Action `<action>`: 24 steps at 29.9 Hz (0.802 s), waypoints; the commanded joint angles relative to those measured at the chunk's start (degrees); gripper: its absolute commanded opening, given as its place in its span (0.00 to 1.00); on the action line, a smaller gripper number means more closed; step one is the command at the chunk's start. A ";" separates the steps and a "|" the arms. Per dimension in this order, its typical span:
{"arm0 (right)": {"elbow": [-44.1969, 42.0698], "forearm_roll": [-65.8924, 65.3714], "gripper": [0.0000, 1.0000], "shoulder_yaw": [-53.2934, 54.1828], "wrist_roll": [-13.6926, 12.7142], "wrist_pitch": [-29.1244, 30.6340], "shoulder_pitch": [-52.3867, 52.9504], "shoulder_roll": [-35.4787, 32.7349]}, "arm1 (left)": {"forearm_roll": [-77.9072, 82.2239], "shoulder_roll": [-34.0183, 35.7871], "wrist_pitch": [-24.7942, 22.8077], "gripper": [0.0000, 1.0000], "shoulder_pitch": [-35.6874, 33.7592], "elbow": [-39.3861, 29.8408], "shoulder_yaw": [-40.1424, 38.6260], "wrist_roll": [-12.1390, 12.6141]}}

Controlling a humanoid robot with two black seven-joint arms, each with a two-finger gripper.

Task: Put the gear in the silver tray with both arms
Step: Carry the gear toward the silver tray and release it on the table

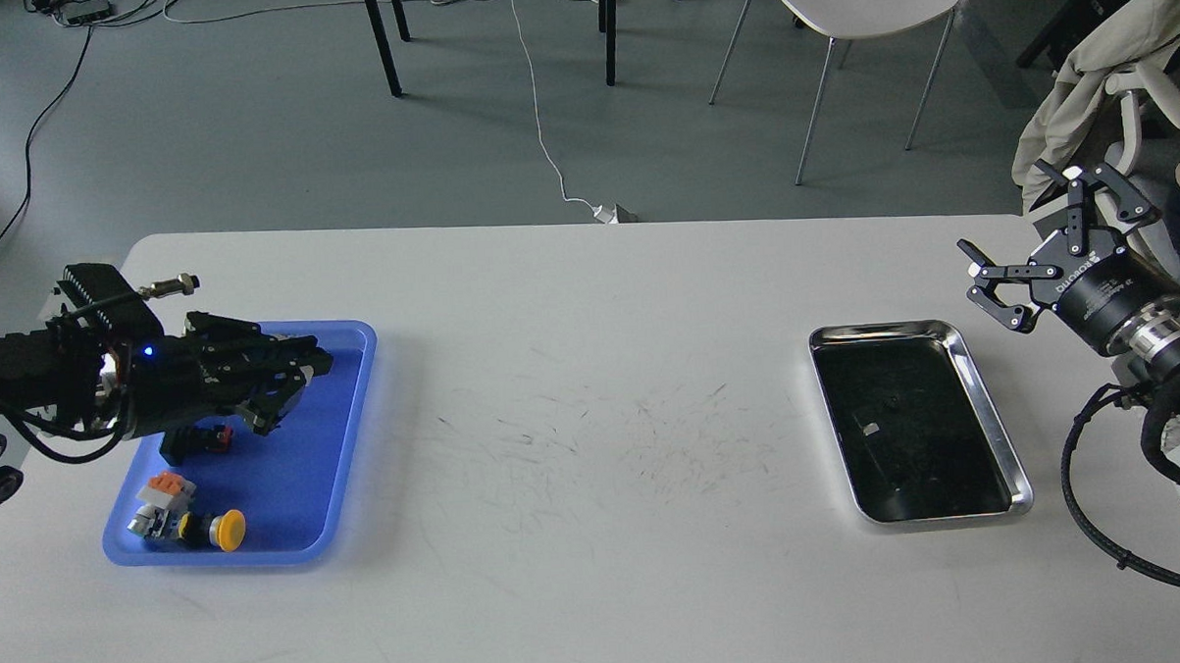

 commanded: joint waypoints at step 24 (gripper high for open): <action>-6.25 -0.01 0.99 0.31 0.00 0.00 0.18 -0.29 | -1.07 -53.31 2.70 0.09 -2.31 22.17 0.42 8.20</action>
